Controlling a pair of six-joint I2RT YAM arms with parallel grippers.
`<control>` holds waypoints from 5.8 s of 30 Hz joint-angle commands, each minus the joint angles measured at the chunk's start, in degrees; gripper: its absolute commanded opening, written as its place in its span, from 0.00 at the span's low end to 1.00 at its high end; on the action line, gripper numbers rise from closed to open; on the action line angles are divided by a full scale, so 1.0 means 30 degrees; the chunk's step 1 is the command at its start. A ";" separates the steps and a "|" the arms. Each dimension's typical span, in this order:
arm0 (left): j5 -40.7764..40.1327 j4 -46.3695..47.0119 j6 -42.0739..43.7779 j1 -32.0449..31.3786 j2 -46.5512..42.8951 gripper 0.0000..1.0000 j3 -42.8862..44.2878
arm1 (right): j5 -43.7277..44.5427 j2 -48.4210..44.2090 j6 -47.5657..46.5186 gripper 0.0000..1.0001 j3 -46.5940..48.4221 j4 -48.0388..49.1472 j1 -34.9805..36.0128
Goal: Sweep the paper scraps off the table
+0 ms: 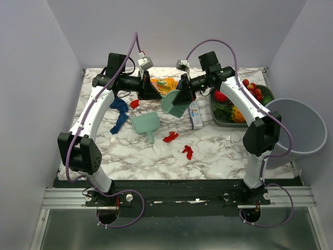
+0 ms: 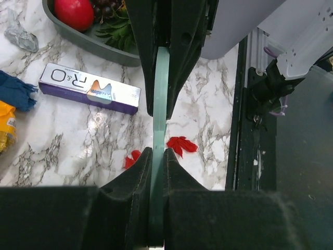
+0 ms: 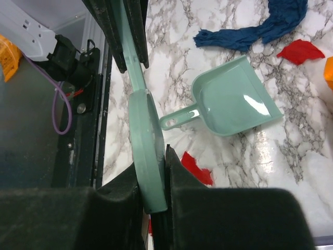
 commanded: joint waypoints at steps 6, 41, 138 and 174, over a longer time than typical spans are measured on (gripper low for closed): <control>-0.2985 -0.3918 0.3643 0.0800 -0.1421 0.00 0.0313 | 0.2824 -0.1165 0.1187 0.61 -0.0896 0.1937 -0.0764; -1.7670 -0.3246 -0.1220 0.8039 -0.9335 0.00 -0.6281 | 1.6943 0.2140 1.1148 1.00 -0.5384 0.6482 0.8344; -1.2365 -0.1399 0.0389 0.6781 -0.6088 0.00 -0.2829 | 1.8476 -0.3388 0.1657 0.01 -0.8452 0.5662 0.6765; -0.7334 -0.4577 -0.0706 -0.1189 -0.3067 0.00 -0.0185 | 2.3304 -1.9042 0.3185 0.01 -1.3910 -0.1105 0.0554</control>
